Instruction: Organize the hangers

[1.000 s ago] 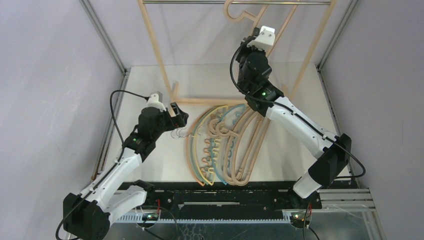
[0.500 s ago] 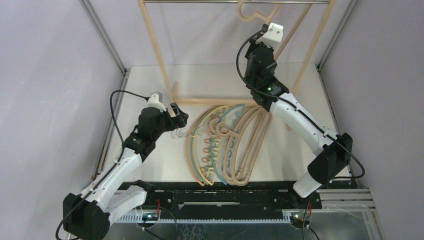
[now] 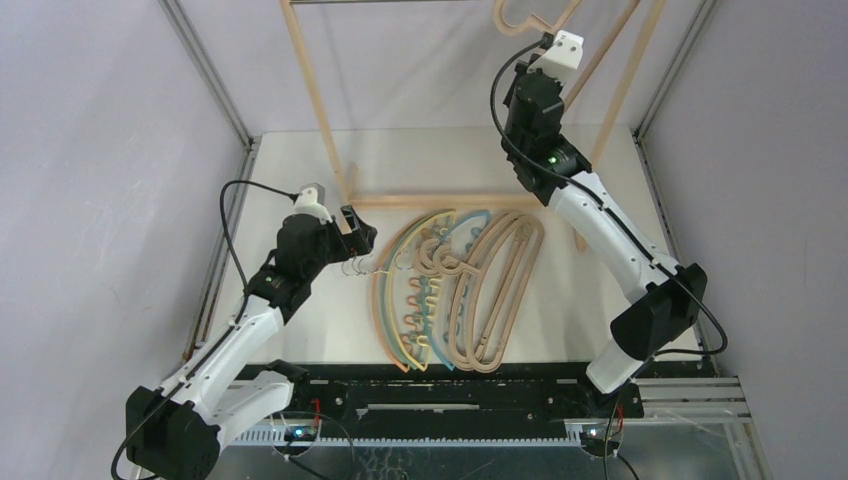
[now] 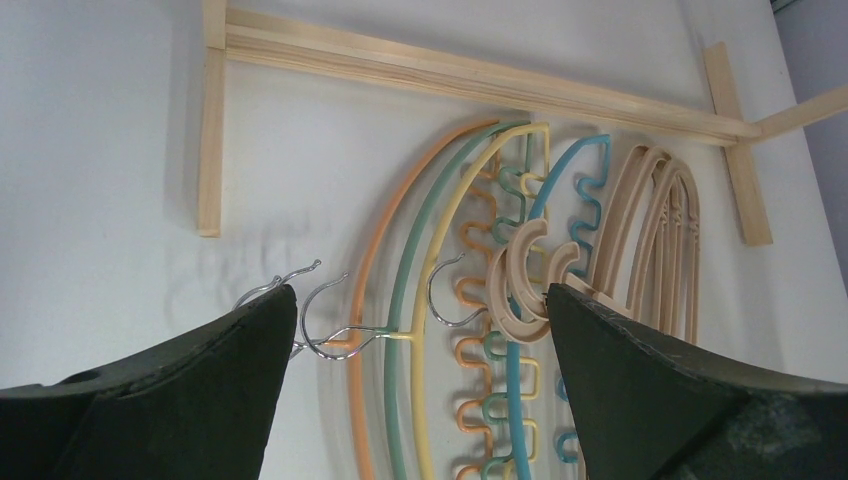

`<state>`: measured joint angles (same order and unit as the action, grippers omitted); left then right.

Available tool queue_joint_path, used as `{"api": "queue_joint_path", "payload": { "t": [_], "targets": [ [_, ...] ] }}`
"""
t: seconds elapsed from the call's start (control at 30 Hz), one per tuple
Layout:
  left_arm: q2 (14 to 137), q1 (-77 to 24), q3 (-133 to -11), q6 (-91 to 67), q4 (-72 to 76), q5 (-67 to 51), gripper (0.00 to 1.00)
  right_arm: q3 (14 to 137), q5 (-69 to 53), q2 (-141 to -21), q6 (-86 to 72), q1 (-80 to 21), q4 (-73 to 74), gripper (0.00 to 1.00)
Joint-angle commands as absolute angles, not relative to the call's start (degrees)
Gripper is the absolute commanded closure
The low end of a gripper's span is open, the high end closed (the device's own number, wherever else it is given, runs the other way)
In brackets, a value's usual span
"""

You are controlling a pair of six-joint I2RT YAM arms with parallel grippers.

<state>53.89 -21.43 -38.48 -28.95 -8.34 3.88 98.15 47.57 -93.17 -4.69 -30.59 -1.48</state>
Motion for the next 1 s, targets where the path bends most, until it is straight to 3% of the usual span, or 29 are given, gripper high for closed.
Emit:
{"api": "queue_joint_path", "payload": {
  "t": [0.0,0.1,0.57,0.97],
  "targets": [
    [53.6,-21.7,-41.9,-28.4,-7.7,3.7,0.01,102.5,45.8,-92.8,-8.8,-29.0,5.7,1.0],
    [53.5,-21.8,-41.8,-28.3,-7.8,3.8,0.0,102.9,44.8,-92.2,-10.7,-28.2,8.8,1.0],
    [53.0,-21.7,-41.3,-28.4,-7.9,3.9,0.0,104.7,37.1,-88.4,-21.7,-22.7,21.3,0.73],
    [52.2,-21.7,-41.4,-28.4,-8.1,4.3,0.0,118.7,26.7,-95.3,-27.4,-17.4,36.3,0.68]
  ]
}}
